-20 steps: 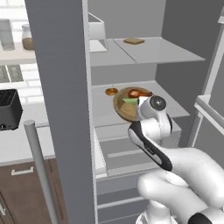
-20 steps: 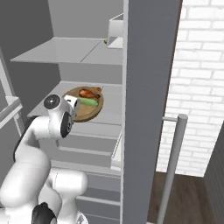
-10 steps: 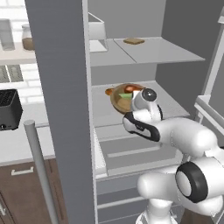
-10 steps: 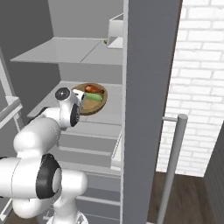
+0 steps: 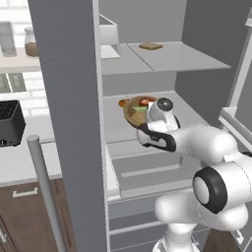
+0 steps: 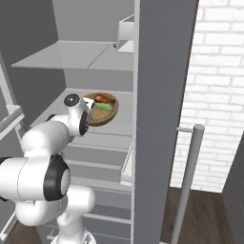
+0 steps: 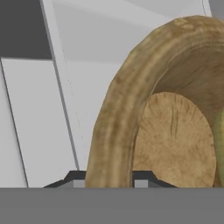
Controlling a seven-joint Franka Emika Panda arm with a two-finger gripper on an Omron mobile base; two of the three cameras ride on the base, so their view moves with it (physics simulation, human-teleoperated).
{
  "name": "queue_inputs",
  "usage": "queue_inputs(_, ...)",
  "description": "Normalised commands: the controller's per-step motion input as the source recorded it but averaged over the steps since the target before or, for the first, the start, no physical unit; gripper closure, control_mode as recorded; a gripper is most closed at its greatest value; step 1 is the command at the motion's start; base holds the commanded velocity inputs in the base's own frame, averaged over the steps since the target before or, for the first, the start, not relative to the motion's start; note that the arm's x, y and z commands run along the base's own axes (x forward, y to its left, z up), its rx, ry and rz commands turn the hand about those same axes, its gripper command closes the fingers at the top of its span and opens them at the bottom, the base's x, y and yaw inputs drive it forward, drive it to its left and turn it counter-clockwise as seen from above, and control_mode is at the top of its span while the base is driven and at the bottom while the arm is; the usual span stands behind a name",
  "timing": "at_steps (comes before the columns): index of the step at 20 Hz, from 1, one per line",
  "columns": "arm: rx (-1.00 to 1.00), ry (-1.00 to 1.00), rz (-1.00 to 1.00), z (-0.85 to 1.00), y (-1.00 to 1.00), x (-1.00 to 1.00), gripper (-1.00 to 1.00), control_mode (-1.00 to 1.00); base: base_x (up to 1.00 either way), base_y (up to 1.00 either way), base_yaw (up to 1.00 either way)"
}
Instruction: Pick the chicken drumstick and corn from their plates and place them in the bowl. Then put the bowl in the fridge.
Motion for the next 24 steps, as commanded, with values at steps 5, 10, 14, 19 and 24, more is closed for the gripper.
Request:
queue_inputs(5, 0.00, 0.06, 0.00, 0.00, -0.03, 0.23, 1.00, -1.00, 0.00, 0.00, 0.00)
queue_inputs(10, 0.00, 0.09, 0.00, -0.04, -0.02, 0.20, 1.00, -1.00, 0.00, 0.00, 0.00)
queue_inputs(14, 0.00, 0.05, 0.00, -0.02, -0.01, 0.27, 1.00, -1.00, 0.00, 0.00, 0.00)
queue_inputs(19, 0.00, 0.04, 0.00, -0.08, -0.03, 0.36, 1.00, -1.00, 0.00, 0.00, 0.00)
queue_inputs(24, 0.00, 0.02, 0.00, -0.07, -0.01, 0.28, 1.00, -1.00, 0.00, 0.00, 0.00)
